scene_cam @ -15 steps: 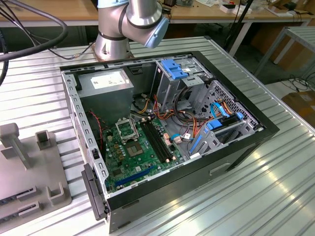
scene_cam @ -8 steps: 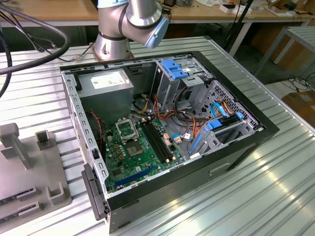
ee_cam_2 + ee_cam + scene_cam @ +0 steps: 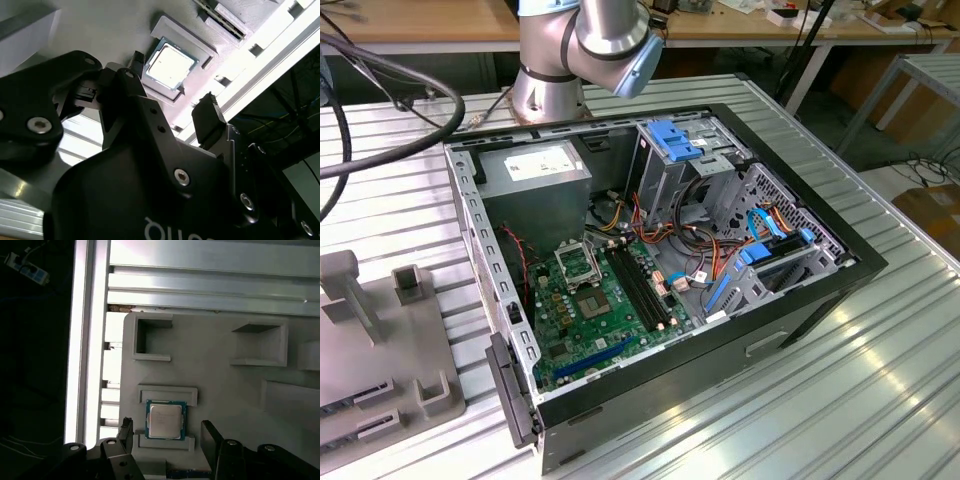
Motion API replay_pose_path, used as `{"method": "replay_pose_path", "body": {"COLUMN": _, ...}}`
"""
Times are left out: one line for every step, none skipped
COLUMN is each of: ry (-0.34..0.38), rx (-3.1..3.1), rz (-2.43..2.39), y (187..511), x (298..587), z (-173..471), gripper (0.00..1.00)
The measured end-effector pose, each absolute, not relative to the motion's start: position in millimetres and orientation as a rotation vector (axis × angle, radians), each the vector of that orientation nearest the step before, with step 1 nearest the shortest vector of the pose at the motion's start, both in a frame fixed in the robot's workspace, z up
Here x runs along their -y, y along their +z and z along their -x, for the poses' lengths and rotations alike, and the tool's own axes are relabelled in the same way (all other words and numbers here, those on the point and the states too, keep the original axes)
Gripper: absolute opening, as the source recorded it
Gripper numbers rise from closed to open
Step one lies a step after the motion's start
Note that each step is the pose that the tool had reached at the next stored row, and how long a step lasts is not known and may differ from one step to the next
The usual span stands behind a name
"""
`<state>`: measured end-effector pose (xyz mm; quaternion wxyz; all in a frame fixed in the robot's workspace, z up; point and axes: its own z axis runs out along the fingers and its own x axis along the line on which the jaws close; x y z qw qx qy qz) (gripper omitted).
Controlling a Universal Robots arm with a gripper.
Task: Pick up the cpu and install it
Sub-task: 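Pick up the cpu and move it towards the insertion slot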
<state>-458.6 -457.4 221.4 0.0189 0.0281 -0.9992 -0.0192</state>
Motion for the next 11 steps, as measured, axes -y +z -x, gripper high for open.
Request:
{"method": "replay_pose_path", "body": {"ry": -0.060, "rx": 3.102, "rz": -0.084, "y": 219, "x": 457, "z": 459, "gripper": 0.65}}
{"method": "replay_pose_path", "body": {"ry": -0.060, "rx": 3.102, "rz": -0.081, "y": 218, "x": 457, "z": 459, "gripper": 0.65}}
{"method": "replay_pose_path", "body": {"ry": -0.060, "rx": 3.102, "rz": -0.077, "y": 216, "x": 457, "z": 459, "gripper": 0.65}}
{"method": "replay_pose_path", "body": {"ry": -0.060, "rx": 3.103, "rz": -0.074, "y": 214, "x": 457, "z": 459, "gripper": 0.65}}
{"method": "replay_pose_path", "body": {"ry": -0.060, "rx": 3.103, "rz": -0.073, "y": 212, "x": 457, "z": 459, "gripper": 0.65}}
{"method": "replay_pose_path", "body": {"ry": -0.060, "rx": 3.103, "rz": -0.071, "y": 210, "x": 457, "z": 460, "gripper": 0.65}}
{"method": "replay_pose_path", "body": {"ry": -0.060, "rx": 3.103, "rz": -0.070, "y": 208, "x": 457, "z": 461, "gripper": 0.65}}
{"method": "replay_pose_path", "body": {"ry": -0.060, "rx": 3.103, "rz": -0.065, "y": 205, "x": 457, "z": 461, "gripper": 0.65}}
{"method": "replay_pose_path", "body": {"ry": -0.060, "rx": 3.103, "rz": -0.053, "y": 200, "x": 456, "z": 461, "gripper": 0.65}}
{"method": "replay_pose_path", "body": {"ry": -0.060, "rx": 3.102, "rz": -0.046, "y": 198, "x": 456, "z": 461, "gripper": 0.65}}
{"method": "replay_pose_path", "body": {"ry": -0.060, "rx": 3.102, "rz": -0.043, "y": 197, "x": 456, "z": 461, "gripper": 0.65}}
